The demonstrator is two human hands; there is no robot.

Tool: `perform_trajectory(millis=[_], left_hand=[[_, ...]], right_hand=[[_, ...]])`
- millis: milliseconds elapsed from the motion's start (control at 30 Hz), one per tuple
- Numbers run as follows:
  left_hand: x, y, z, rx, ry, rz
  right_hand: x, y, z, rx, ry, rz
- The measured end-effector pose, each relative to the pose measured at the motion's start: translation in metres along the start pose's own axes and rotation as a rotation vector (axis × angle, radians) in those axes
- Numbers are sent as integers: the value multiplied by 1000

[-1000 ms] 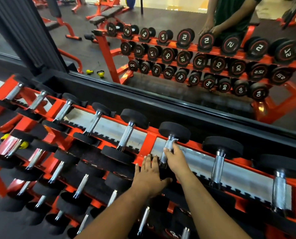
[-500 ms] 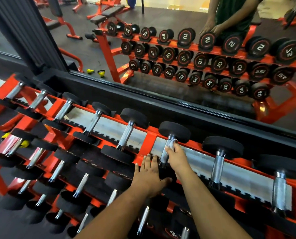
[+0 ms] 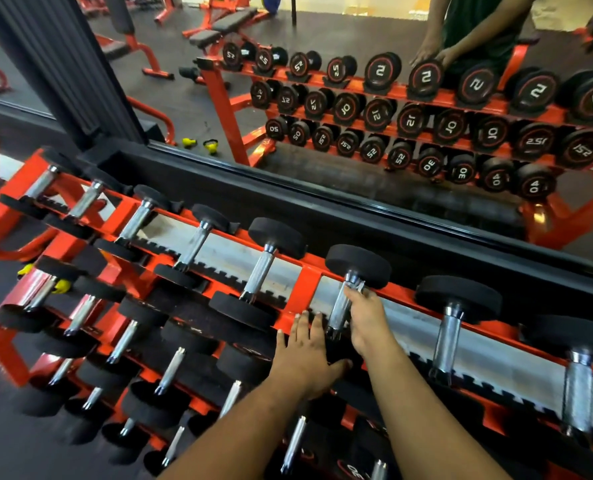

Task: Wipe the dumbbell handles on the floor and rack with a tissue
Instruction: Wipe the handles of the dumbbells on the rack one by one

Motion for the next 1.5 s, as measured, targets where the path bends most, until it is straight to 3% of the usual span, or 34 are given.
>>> perform_trajectory(millis=[100, 300, 467, 667, 833, 1000, 1233, 1367, 1500], left_hand=[[0, -1, 0, -8, 6, 1], [-3, -2, -2, -20, 17, -9], [-1, -1, -1, -21, 9, -4], [-3, -2, -2, -30, 4, -13], [0, -1, 1, -17, 19, -7], [-1, -1, -1, -27, 6, -11], [1, 0, 0, -29, -7, -5], [0, -1, 1, -32, -4, -2], [1, -1, 1, -40, -3, 4]], right_hand=[[-10, 12, 2, -125, -6, -132], [-5, -5, 6, 14, -16, 7], [-13, 1, -4, -48, -72, -145], [-6, 1, 10, -29, -121, -74], [-1, 9, -1, -23, -138, -158], [5, 5, 14, -16, -209, -81], [15, 16, 8, 49, -277, -227], [18, 17, 24, 60, -292, -208], [21, 23, 10, 237, -291, -195]])
Point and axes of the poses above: each hand's wrist, its own x-axis away from the middle knuckle, its own z-axis out of the back of the hand, y = z × x, the point moved 9 cm from there along -x, towards the middle knuckle, and after that the axes turned 13 degrees about -x, right-handed, at the moved point
